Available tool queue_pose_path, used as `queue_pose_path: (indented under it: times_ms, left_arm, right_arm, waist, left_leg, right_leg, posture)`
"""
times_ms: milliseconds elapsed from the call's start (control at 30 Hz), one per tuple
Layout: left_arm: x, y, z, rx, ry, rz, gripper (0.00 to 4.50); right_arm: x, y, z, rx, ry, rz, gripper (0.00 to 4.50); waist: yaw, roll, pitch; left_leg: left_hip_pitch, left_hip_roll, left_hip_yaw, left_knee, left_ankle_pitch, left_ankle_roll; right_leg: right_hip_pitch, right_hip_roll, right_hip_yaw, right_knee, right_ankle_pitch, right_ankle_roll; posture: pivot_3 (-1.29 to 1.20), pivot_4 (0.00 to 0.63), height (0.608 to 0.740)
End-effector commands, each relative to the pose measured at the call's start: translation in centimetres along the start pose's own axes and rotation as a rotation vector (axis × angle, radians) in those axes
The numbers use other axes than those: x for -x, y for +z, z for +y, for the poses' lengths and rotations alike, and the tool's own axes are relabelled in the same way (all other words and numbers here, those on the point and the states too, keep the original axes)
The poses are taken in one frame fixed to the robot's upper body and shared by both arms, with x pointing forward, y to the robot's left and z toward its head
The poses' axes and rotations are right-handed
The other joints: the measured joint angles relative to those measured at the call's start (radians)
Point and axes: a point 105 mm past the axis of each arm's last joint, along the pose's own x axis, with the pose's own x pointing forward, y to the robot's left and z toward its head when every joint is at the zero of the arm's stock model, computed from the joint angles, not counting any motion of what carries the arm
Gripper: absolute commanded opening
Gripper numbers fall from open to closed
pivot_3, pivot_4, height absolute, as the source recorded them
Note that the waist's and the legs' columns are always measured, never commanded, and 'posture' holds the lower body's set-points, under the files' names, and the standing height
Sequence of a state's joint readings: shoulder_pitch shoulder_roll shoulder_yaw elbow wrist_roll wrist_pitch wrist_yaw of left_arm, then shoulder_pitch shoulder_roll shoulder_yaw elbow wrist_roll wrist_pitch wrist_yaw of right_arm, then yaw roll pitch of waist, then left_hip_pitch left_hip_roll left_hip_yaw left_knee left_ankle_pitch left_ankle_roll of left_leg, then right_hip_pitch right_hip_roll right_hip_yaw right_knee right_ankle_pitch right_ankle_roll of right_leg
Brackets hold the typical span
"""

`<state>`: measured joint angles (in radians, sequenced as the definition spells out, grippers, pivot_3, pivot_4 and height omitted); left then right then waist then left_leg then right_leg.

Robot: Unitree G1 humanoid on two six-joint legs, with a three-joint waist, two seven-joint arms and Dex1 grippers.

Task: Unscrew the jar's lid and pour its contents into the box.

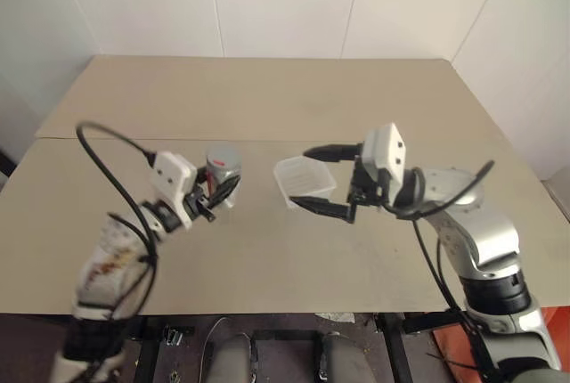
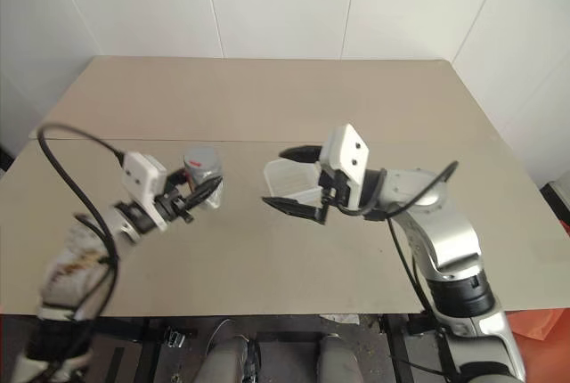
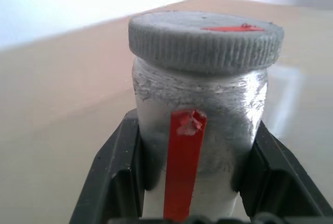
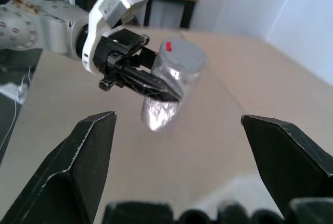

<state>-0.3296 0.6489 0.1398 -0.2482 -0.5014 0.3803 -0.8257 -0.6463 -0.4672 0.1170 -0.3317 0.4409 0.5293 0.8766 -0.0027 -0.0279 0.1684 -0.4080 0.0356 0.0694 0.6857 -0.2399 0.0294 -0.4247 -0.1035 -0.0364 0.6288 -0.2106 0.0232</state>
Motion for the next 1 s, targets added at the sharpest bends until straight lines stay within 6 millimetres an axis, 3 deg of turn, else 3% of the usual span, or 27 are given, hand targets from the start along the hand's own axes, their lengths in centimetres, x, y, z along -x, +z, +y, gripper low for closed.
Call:
queue_pose_path:
  times_ms: [33,167,300,667,1000]
  left_arm:
    - [-0.1,2.9,0.1,0.025,-0.227,-0.074,1.91]
    - [-1.6,4.8,0.1,0.054,-0.447,-0.137,1.91]
    - [-3.2,5.1,-0.4,0.049,-0.523,-0.174,1.91]
    - [-4.0,4.5,-0.8,0.063,-0.568,-0.194,1.91]
    - [-3.9,4.2,-0.8,0.061,-0.563,-0.18,1.91]
  right_arm:
    - [-1.9,2.4,-0.8,-0.035,-0.017,-0.055,4.5]
    - [-4.5,4.1,-1.8,-0.092,-0.048,-0.069,4.5]
    - [-5.1,4.2,-2.5,-0.115,-0.077,-0.048,4.5]
    - [-4.8,5.7,-2.1,-0.114,-0.049,-0.097,4.5]
    - [-4.8,5.7,-2.0,-0.108,-0.016,-0.102,4.5]
  waist:
    - [0.005,0.0,0.0]
    - [0.008,0.0,0.0]
    - [0.009,0.0,0.0]
    - [-0.011,0.0,0.0]
    - [-0.011,0.0,0.0]
  left_leg:
    - [0.0,-0.001,0.0,0.0,0.0,0.0]
    - [-0.003,-0.001,0.002,0.0,0.0,0.0]
    - [-0.005,-0.001,0.005,0.0,0.0,0.001]
    - [-0.008,-0.001,0.003,0.0,0.0,0.001]
    - [-0.008,-0.001,0.002,0.0,0.0,0.001]
  right_leg:
    - [0.0,0.0,0.0,0.0,0.0,0.0]
    - [0.0,0.0,-0.002,-0.001,0.0,0.0]
    - [-0.001,0.0,-0.004,0.0,0.0,0.001]
    - [-0.003,0.0,-0.004,0.0,0.0,0.001]
    - [-0.003,0.0,-0.004,0.0,0.0,0.001]
  posture:
    - [0.0,0.15,0.74]
    - [0.0,0.15,0.74]
    - [0.0,0.15,0.74]
    - [0.0,0.15,0.74]
    - [0.0,0.15,0.74]
